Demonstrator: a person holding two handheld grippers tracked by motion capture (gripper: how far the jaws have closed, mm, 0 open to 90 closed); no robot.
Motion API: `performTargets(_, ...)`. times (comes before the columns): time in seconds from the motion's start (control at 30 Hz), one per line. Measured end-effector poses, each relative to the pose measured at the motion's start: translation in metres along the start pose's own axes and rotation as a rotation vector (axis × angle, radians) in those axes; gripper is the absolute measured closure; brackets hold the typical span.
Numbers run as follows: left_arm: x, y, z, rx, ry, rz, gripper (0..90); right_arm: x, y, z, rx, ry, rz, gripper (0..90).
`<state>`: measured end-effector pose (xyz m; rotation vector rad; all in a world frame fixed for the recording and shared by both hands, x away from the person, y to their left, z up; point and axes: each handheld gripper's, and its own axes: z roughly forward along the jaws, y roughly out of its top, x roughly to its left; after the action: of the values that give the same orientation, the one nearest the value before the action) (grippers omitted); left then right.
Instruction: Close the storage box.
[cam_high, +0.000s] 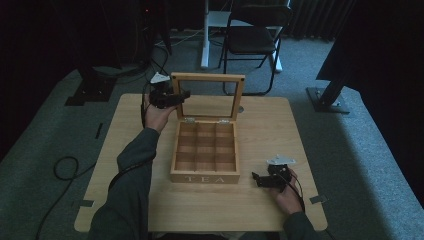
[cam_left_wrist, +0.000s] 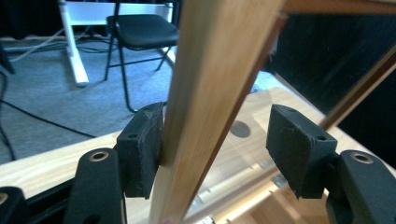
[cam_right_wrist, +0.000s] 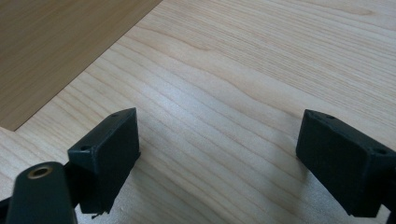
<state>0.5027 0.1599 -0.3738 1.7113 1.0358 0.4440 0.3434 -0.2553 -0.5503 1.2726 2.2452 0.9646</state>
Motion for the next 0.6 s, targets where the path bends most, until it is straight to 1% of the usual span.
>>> performTargets(0.13,-0.005,-0.004,-0.008,0.006,-0.011,0.008,35.8,0.000,0.000,0.000,0.000,0.000,0.000,13.0)
performTargets(0.2,-0.009,-0.006,-0.014,0.000,-0.010,0.001,35.0,0.000,0.000,0.000,0.000,0.000,0.000,13.0)
performTargets(0.27,-0.012,-0.008,-0.019,-0.005,-0.005,-0.006,34.5,0.000,0.000,0.000,0.000,0.000,0.000,13.0)
performTargets(0.4,-0.019,-0.012,-0.028,-0.012,0.013,0.010,34.1,0.000,0.000,0.000,0.000,-0.002,0.001,13.0)
performTargets(0.5,-0.022,-0.014,-0.037,-0.048,0.025,0.002,34.1,0.000,0.000,0.000,0.000,-0.003,0.002,13.0)
performTargets(0.6,-0.026,-0.014,-0.045,-0.060,0.038,0.021,34.1,0.000,0.000,0.000,0.000,-0.004,0.003,13.0)
